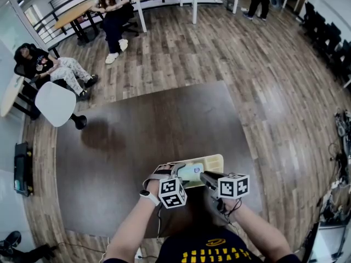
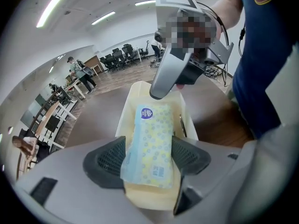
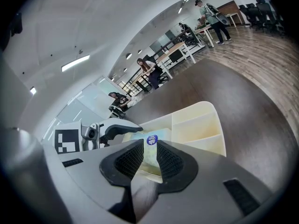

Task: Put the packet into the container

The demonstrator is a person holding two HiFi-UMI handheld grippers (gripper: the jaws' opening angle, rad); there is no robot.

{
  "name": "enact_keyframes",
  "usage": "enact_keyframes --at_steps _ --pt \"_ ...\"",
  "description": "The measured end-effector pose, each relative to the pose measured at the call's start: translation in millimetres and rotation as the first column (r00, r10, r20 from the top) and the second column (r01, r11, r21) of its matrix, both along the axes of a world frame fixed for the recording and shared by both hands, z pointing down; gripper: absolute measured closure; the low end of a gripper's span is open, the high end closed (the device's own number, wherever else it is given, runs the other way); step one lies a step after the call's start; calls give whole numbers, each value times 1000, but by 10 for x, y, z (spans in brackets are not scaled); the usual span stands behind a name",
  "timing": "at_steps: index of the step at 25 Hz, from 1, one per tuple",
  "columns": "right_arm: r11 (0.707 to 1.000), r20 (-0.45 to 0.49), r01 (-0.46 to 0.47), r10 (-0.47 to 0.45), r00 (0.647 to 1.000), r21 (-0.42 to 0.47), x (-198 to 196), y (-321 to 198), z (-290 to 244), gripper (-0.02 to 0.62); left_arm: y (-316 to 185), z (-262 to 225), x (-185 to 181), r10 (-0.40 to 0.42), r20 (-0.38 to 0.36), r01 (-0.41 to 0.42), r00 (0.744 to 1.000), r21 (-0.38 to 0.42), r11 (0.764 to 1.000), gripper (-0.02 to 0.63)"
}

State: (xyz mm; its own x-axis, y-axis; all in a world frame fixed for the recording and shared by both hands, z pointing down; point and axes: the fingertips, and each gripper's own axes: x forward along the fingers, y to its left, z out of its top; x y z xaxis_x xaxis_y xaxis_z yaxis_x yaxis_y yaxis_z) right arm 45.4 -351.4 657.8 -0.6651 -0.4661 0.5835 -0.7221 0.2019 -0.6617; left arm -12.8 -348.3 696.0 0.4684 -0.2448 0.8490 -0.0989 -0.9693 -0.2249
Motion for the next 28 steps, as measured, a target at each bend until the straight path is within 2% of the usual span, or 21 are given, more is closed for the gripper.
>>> enact_keyframes --at_steps 5,9,13,15,17,21,24,28 --pt "1000 -5 -1 1 1000 6 9 4 -41 503 5 -106 -85 -96 -63 94 993 -40 995 314" --pt "1000 -5 0 0 1000 8 37 24 -41 503 16 -216 -107 -196 -133 185 972 -89 979 314" --pt "1000 -7 1 -1 1000 13 47 49 -75 503 89 -298 -141 -241 -159 228 957 -95 969 314" --pt "1000 -8 -3 3 1000 21 45 74 -97 503 117 -388 -162 -287 -199 272 937 -102 957 314" --pt "999 -12 -12 13 1000 35 61 90 -125 503 130 -493 -181 -360 -260 338 896 -125 933 316" --pt "997 -20 -29 31 999 69 122 115 -216 503 234 -656 -173 -499 -370 442 783 -233 866 316" --pt "995 -28 -36 39 999 94 141 178 -268 503 380 -729 -186 -577 -411 476 706 -329 816 340" --pt "987 -48 -24 32 998 161 118 255 -389 503 568 -857 -182 -672 -461 482 580 -471 739 402"
